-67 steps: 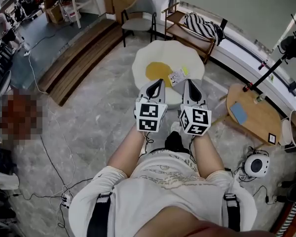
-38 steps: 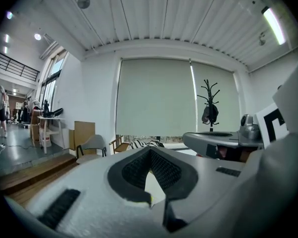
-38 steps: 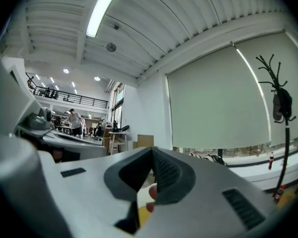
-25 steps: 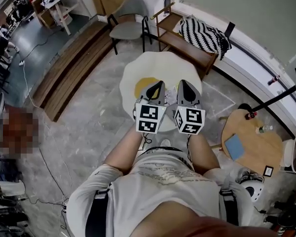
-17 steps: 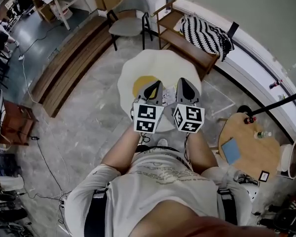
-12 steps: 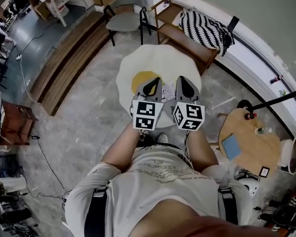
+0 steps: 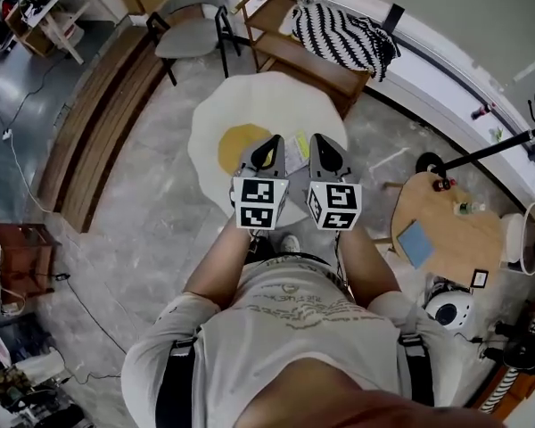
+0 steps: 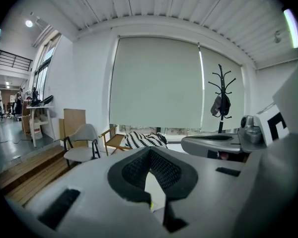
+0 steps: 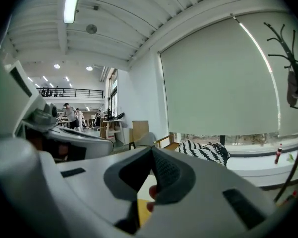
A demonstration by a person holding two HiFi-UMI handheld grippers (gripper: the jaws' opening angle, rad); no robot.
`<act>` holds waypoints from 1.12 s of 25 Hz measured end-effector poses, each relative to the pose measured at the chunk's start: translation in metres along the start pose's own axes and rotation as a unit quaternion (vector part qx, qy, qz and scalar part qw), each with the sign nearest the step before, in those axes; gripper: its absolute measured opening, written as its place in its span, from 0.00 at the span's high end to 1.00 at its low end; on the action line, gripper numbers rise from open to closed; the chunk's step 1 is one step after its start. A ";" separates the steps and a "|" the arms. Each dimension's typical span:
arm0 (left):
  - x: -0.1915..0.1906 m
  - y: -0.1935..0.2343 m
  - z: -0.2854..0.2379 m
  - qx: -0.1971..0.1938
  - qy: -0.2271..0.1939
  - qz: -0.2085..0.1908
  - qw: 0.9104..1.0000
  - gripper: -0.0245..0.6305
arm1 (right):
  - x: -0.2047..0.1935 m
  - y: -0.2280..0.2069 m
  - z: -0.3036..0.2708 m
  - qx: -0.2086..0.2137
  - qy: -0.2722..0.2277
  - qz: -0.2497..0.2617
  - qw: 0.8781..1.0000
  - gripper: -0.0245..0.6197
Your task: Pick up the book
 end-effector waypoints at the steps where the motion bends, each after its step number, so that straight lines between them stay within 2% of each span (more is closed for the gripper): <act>1: -0.004 0.001 -0.004 -0.003 0.004 0.005 1.000 0.94 | -0.004 0.000 -0.001 -0.002 0.005 0.005 1.000 0.92; 6: -0.027 0.008 -0.017 -0.008 0.027 0.012 1.000 0.94 | -0.027 0.004 -0.009 -0.001 0.033 0.005 0.999 0.92; 10: -0.064 0.015 -0.021 -0.011 0.058 0.026 0.998 0.94 | -0.055 0.010 -0.013 0.000 0.062 -0.002 0.998 0.92; 15: -0.112 0.019 -0.036 -0.019 0.101 0.049 0.994 0.94 | -0.102 0.005 -0.016 -0.011 0.106 -0.025 0.994 0.92; 21: -0.160 0.042 -0.041 -0.031 0.140 0.058 0.988 0.94 | -0.153 0.020 -0.023 -0.019 0.153 -0.048 0.987 0.92; 28: -0.238 0.058 -0.068 -0.050 0.196 0.069 0.977 0.94 | -0.238 0.030 -0.041 -0.023 0.209 -0.075 0.975 0.92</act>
Point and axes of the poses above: the fingertips, and each gripper's own axes: z backward along the fingers, y to its left, x out of its top, the point moved 2 cm from there along z, backward along the fingers, and after that the axes turned 12 degrees about z, right-handed, at the moved point
